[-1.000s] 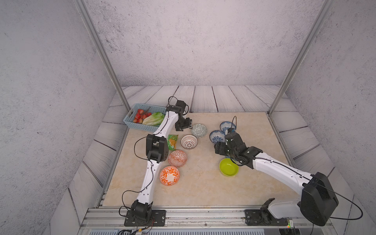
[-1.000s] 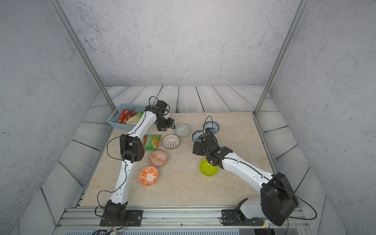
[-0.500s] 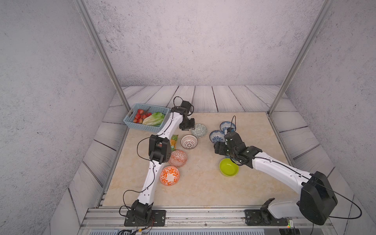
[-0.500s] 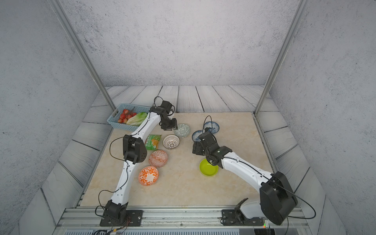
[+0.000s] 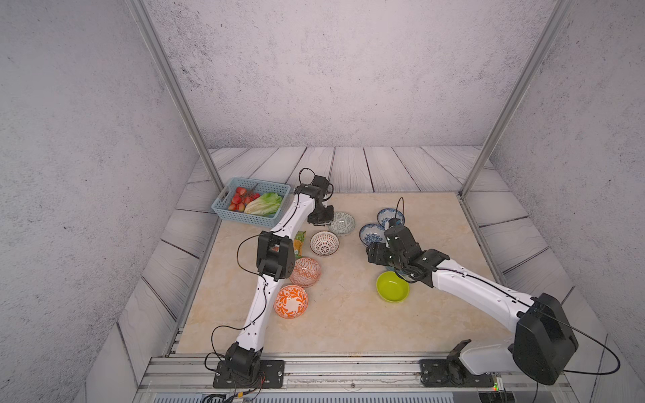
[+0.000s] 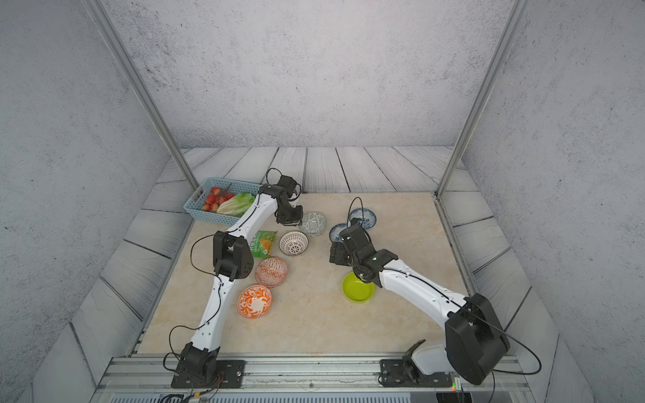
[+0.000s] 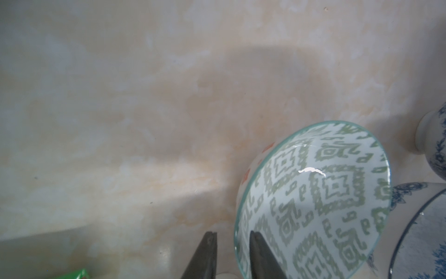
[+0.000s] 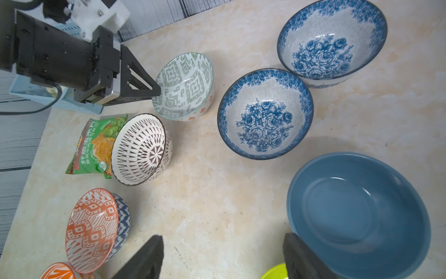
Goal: Stack the bowls
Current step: Pick up the bowl from the center of the board.
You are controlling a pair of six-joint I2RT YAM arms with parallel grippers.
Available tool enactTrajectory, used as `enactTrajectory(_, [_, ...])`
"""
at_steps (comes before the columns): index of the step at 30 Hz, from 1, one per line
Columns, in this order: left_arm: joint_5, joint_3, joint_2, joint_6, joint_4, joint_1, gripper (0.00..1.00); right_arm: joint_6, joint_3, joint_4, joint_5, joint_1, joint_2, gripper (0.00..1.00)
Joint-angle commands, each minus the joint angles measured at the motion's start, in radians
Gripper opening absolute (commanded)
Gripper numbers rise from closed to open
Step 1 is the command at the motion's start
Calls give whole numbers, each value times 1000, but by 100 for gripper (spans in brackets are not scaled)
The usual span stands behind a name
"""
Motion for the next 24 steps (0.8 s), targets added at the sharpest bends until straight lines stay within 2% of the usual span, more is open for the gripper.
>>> enactTrajectory(1, [-11,14,29,-1,-4,-2,27,-9,23,-15,-3,5,9,79])
enactTrajectory(24, [-7,1,48,-13,32,-16,22,-10,25,-20,-5,5,9,79])
